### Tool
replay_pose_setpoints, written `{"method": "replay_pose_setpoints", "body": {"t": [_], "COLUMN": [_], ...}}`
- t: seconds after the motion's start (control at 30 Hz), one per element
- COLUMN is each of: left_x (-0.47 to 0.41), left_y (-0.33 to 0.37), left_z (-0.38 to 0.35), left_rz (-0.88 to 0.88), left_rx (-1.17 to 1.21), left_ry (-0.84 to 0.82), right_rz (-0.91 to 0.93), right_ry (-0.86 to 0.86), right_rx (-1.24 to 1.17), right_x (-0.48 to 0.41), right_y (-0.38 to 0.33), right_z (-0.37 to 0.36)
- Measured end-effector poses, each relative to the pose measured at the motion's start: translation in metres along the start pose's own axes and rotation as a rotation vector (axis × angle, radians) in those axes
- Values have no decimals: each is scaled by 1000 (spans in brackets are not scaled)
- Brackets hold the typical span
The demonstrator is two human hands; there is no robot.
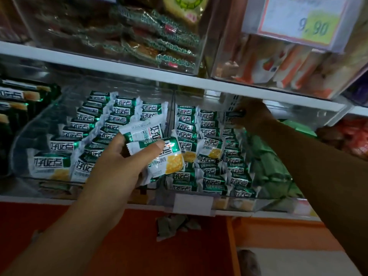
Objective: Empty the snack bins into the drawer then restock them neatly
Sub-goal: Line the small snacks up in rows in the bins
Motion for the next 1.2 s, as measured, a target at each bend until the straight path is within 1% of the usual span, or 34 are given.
{"method": "replay_pose_setpoints", "body": {"t": [0.1,0.23,0.37,0.47,0.5,0.57,0.6,0.63,0.67,0.7,0.8,0.83,0.9,0.97,1.07,1.13,1.2], "left_x": [-3,-3,-7,-7,-6,-4,-4,1,2,1,9,13,20,25,31,30,24], "left_y": [-2,-6,-6,-9,-8,-6,-7,-1,-1,-2,3,4,4,-1,-2,-1,-3], "left_z": [0,-3,0,3,2,1,2,3,0,-3,-3,-3,-5,-9,-13,-13,-9], "left_rz": [-23,18,-17,-24,-21,-15,-24,-20,-4,11,-10,-1,-10,25,66,98,98], "left_rx": [-5,-59,-67,-29,-25,-25,-12,-11,-11,-15,-41,-53,-62,-26,61,124,158], "left_ry": [8,-1,-52,-47,-56,-59,-58,-49,-63,-54,-80,-87,-107,-126,-162,-169,-153], "right_rz": [14,4,-44,-11,-12,0,29,67,105,136,235,267,307,248,138,116,100], "right_ry": [-26,-47,-37,-47,-6,159,239,279,267,213,-126,-191,-219,-222,-295,-329,-319], "right_rx": [100,242,257,251,246,192,103,-22,-148,-289,-803,-915,-1007,-1078,-1156,-1201,-1284], "right_x": [-13,-20,-26,-28,-22,-2,14,36,57,79,162,184,209,216,217,212,204], "right_y": [-2,-6,-5,-5,-6,-12,-17,-28,-37,-48,-102,-118,-139,-142,-138,-129,-116], "right_z": [-4,-11,-17,-21,-19,-9,-2,4,4,1,-15,-18,-23,-31,-39,-43,-43]}}
Point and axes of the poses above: each hand's wrist, its own x-axis away from the middle knuckle, its own z-axis out of the back of the hand, y = z × x, the point moved 5 cm from there along -x, towards the middle knuckle, and after that the axes turned 8 degrees about -y, right-handed, at the moved point
